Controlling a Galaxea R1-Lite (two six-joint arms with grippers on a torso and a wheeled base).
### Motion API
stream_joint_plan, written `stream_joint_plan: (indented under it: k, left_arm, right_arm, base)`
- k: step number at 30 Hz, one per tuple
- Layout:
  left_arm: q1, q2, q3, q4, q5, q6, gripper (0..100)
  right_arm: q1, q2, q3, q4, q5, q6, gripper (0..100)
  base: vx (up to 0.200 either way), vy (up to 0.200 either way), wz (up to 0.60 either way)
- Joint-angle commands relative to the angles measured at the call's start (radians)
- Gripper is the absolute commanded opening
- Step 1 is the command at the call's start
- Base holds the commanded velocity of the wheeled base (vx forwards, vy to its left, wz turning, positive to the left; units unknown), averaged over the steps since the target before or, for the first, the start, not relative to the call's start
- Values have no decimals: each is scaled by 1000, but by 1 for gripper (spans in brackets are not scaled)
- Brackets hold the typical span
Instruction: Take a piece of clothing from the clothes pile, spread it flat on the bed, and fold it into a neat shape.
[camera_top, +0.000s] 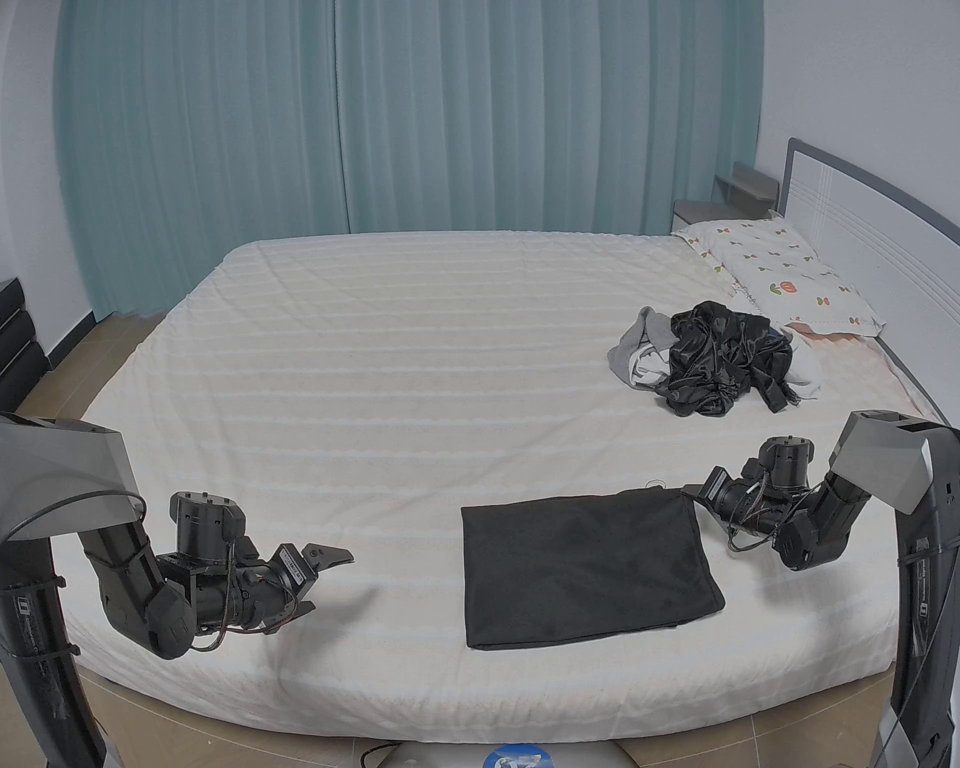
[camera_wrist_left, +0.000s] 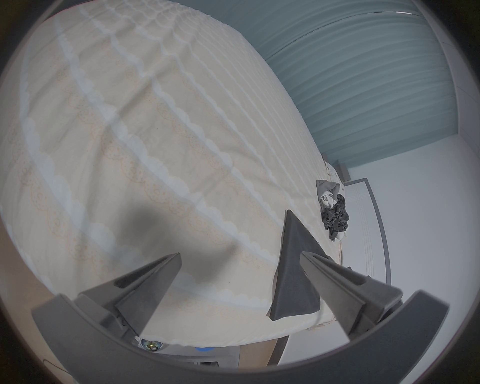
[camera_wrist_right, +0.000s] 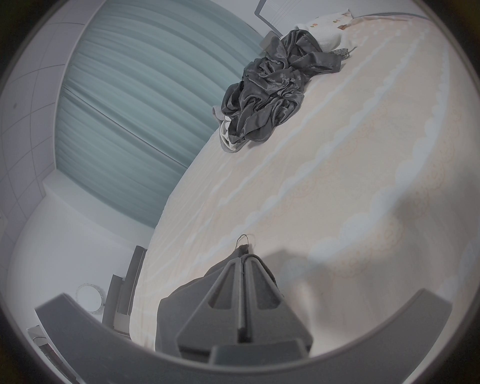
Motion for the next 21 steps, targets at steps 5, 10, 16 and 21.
stream_joint_plan:
  k: [5, 10, 16, 21]
  left_arm:
    - [0, -1, 0, 0, -1, 0, 100]
    - [0, -1, -3, 0, -1, 0, 100]
    - [-9, -13, 6, 0, -1, 0, 100]
    - [-40, -13, 14, 0, 1, 0, 100]
  right_arm:
    - [0, -35, 26, -20, 0, 4, 100]
    - [-12, -173, 96, -26, -10, 2, 100]
    - [-14, -212, 182, -26, -76, 1, 100]
    - [-15, -281, 304, -37, -87, 4, 100]
  base:
    - [0, 0, 0]
    - [0, 0, 0]
    - [0, 0, 0]
    - [0, 0, 0]
